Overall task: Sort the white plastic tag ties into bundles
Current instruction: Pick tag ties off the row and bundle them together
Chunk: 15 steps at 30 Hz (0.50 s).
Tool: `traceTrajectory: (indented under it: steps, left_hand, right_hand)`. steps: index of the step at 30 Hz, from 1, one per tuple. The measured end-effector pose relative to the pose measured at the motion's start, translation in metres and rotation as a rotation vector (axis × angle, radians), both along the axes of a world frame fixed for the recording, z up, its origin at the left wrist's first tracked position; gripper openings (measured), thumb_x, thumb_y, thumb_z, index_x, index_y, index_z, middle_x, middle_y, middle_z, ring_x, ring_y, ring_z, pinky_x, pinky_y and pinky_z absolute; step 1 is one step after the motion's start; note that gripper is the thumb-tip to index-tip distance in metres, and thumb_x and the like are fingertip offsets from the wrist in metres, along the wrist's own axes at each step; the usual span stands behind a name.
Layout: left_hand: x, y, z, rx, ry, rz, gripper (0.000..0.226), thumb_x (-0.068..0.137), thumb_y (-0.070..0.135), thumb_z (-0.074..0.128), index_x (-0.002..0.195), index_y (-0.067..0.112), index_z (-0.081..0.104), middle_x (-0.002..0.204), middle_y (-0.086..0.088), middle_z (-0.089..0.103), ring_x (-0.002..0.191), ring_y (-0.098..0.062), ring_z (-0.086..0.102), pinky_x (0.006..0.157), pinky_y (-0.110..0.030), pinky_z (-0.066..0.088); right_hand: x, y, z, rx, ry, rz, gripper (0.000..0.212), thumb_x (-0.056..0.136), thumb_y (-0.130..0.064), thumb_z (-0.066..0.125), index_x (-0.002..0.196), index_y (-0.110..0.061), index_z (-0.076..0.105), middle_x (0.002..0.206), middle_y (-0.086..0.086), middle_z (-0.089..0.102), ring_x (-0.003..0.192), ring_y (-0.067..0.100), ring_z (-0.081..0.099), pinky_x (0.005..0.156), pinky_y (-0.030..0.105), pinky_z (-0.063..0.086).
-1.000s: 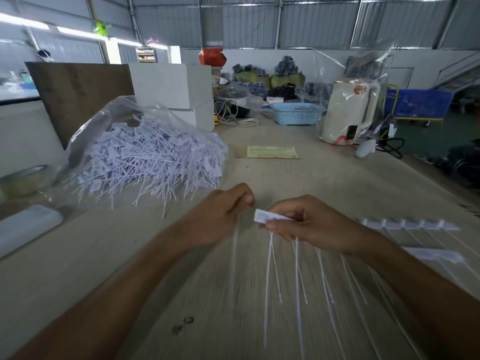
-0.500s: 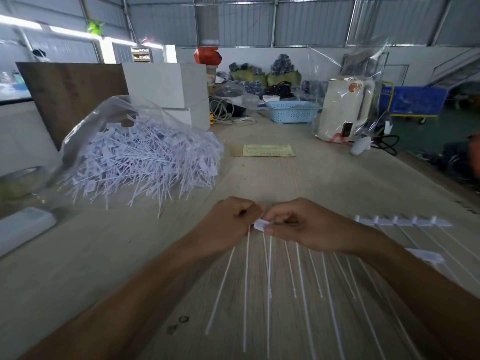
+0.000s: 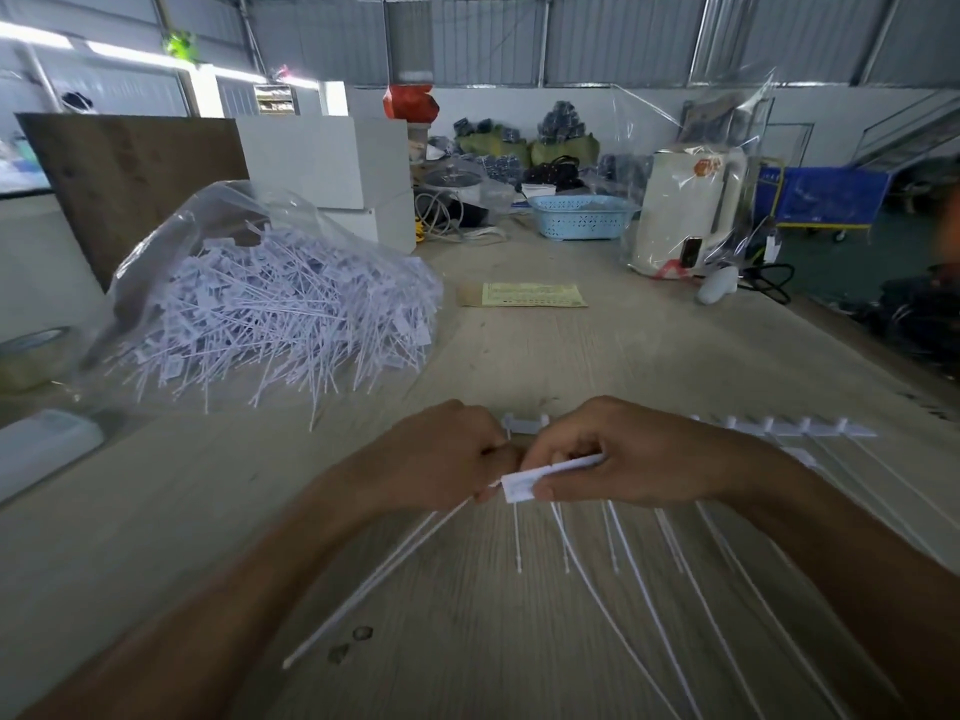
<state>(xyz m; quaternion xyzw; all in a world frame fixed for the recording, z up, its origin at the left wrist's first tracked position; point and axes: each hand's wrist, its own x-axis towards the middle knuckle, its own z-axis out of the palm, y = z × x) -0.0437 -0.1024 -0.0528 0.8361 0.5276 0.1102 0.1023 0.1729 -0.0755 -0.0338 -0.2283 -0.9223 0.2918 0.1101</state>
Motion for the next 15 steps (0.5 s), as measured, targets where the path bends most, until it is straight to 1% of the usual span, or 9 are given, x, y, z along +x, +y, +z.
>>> traceTrajectory:
  steps: [2,3,5,7,8,10,12,14,15]
  left_hand:
    - [-0.006,0.005,-0.002,0.295,0.291,0.131,0.041,0.102,0.046,0.042,0.085,0.018,0.067,0.091,-0.01,0.069,0.089,-0.03,0.067,0.068,-0.032,0.038]
    - [-0.012,0.008,-0.002,0.37,0.32,0.184,0.042,0.102,0.05,0.042,0.095,0.019,0.069,0.096,-0.012,0.069,0.093,-0.033,0.066,0.07,-0.033,0.039]
    - [-0.021,0.011,-0.005,0.368,0.111,0.192,0.035,0.1,0.048,0.049,0.094,0.019,0.067,0.086,-0.011,0.07,0.085,-0.031,0.067,0.067,-0.032,0.041]
    - [-0.009,0.008,-0.011,0.286,-0.196,0.144,0.013,0.099,0.03,0.057,0.092,0.019,0.059,0.07,-0.006,0.068,0.065,-0.024,0.067,0.06,-0.035,0.05]
    - [0.0,0.007,-0.014,0.227,-0.32,0.13,0.007,0.098,0.017,0.056,0.092,0.019,0.056,0.062,-0.005,0.065,0.053,-0.021,0.065,0.052,-0.034,0.051]
    - [0.012,0.009,-0.016,0.065,-0.641,0.155,0.02,0.096,0.001,0.048,0.092,0.019,0.053,0.054,-0.008,0.063,0.039,-0.018,0.058,0.037,-0.027,0.044]
    - [0.015,0.01,-0.012,-0.091,-0.891,0.205,0.013,0.102,0.007,0.047,0.098,0.018,0.052,0.059,-0.014,0.066,0.04,-0.019,0.058,0.037,-0.026,0.045]
    - [0.013,0.01,-0.009,-0.2,-0.99,0.19,0.003,0.105,0.016,0.048,0.107,0.018,0.049,0.068,-0.019,0.068,0.045,-0.02,0.06,0.041,-0.028,0.048]
    - [0.012,0.008,-0.009,-0.255,-1.004,0.164,0.008,0.104,0.016,0.051,0.111,0.018,0.047,0.07,-0.016,0.069,0.049,-0.02,0.062,0.044,-0.028,0.05]
  right_hand:
    - [0.009,0.003,0.003,-0.109,-0.006,0.023,0.014,0.096,-0.022,0.066,0.103,-0.013,0.075,0.084,0.009,0.07,0.071,0.027,0.062,0.064,0.04,0.046]
    - [0.014,0.005,0.003,-0.134,0.015,0.008,0.013,0.096,-0.024,0.066,0.101,-0.015,0.075,0.079,0.011,0.067,0.066,0.025,0.057,0.06,0.035,0.041]
    - [0.015,0.008,0.001,-0.118,0.111,-0.081,0.01,0.095,-0.024,0.067,0.1,-0.018,0.073,0.07,0.008,0.06,0.06,0.016,0.052,0.058,0.028,0.038]
    - [0.007,0.009,-0.006,-0.132,0.211,-0.174,0.013,0.093,-0.021,0.07,0.105,-0.017,0.068,0.067,0.002,0.062,0.061,0.011,0.058,0.06,0.029,0.043]
    - [0.002,0.008,-0.009,-0.148,0.242,-0.195,0.017,0.092,-0.02,0.071,0.107,-0.016,0.064,0.067,0.003,0.065,0.062,0.011,0.061,0.06,0.03,0.045]
    - [-0.007,0.006,-0.017,-0.156,0.273,-0.234,0.023,0.092,-0.02,0.071,0.11,-0.016,0.058,0.068,0.002,0.068,0.06,0.011,0.06,0.059,0.028,0.045]
    - [-0.011,0.006,-0.022,-0.184,0.303,-0.29,0.027,0.091,-0.022,0.072,0.111,-0.014,0.057,0.07,0.001,0.069,0.06,0.011,0.059,0.057,0.028,0.045]
    - [-0.013,0.007,-0.025,-0.212,0.307,-0.302,0.026,0.09,-0.02,0.072,0.111,-0.01,0.059,0.069,-0.001,0.067,0.059,0.01,0.057,0.056,0.027,0.044]
    - [-0.014,0.007,-0.025,-0.21,0.3,-0.291,0.024,0.091,-0.018,0.071,0.11,-0.008,0.061,0.069,-0.001,0.067,0.06,0.009,0.057,0.057,0.026,0.044]
